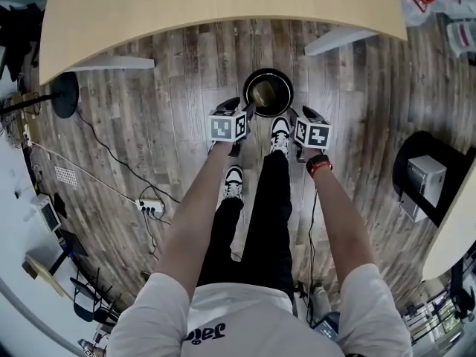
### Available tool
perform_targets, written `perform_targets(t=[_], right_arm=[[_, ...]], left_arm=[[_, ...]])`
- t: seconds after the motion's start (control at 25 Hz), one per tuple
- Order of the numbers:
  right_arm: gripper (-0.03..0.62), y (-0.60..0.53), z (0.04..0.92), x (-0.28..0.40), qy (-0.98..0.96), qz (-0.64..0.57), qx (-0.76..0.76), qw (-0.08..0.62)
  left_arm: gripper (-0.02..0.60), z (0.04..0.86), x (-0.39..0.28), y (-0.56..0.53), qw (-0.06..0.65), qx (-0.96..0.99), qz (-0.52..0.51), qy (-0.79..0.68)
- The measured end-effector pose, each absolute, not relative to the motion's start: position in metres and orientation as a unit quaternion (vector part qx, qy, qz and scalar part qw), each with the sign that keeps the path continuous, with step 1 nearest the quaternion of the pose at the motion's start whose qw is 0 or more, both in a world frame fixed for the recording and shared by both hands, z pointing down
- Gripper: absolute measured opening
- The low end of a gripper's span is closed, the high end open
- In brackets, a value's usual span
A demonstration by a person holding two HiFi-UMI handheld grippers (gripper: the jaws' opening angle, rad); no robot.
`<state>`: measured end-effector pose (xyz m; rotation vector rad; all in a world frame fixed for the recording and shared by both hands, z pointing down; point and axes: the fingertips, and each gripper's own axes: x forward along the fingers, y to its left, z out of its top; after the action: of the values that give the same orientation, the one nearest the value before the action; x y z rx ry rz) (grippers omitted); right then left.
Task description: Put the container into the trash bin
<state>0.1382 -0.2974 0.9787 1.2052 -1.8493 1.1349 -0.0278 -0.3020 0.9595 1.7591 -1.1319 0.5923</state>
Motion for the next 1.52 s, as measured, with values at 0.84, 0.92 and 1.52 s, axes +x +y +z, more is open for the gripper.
perform_targets(t=[0.84, 0.92, 1.52], right_arm=[[0.225, -0.237, 0.768, 0.129, -0.718, 0.396, 0.486, 0.303], [0.225, -0.226, 0.749, 0.129, -0.715, 0.398, 0.491, 0.300], [0.218, -0.162, 0.602, 0.113, -0.750, 0.338, 0.513, 0.244]], left_arm=[[0.213, 0.749, -0.045, -0.237, 0.410, 0.756, 0.246, -0.447], [0.212, 0.732, -0.047, -0.227, 0.409, 0.757, 0.240, -0.450], [0.209, 0.575, -0.061, -0.161, 0.334, 0.801, 0.187, -0.460]])
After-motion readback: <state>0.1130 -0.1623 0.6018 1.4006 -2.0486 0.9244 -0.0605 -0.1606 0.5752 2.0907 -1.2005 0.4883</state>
